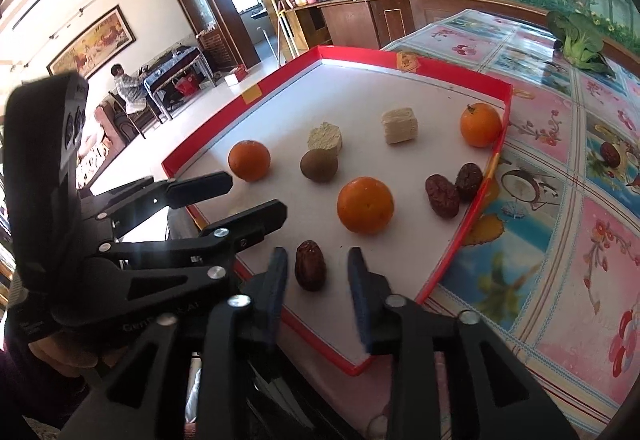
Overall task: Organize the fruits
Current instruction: 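Open both tools to drop the date and cube into the tray, then move both tools back to the fruits on the tablecloth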
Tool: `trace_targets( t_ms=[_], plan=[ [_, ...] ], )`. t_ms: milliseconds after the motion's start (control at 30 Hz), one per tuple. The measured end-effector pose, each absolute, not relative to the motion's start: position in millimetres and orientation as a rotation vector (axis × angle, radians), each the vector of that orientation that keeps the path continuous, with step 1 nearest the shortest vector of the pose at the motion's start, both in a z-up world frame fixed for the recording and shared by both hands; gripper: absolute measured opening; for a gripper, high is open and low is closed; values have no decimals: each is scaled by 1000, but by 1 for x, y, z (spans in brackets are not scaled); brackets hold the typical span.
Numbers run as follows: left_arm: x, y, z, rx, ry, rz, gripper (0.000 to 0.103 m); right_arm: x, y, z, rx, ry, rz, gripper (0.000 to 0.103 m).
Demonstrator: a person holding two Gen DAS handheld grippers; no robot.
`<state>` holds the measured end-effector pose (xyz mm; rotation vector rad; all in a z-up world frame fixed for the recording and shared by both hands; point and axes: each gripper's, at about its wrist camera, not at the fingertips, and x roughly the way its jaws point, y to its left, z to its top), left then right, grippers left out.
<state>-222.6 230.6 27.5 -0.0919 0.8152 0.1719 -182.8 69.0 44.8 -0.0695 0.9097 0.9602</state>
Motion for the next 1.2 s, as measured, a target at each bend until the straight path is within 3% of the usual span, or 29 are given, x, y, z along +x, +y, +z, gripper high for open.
trace_targets(
  t_ms=[533,700,867,1200],
  plan=[
    [-215,200,47,-53,785,114,68,-135,-22,58,142,861,777,41],
    [-208,171,56,-9,769,50,69,-120,-57,58,178,848,699,41],
    [-195,135,65,28,755,-38,76,-103,-104,57,213,833,575,41],
    [-157,80,71,67,780,-166,77,-59,-203,48,261,797,267,42]
  ],
)
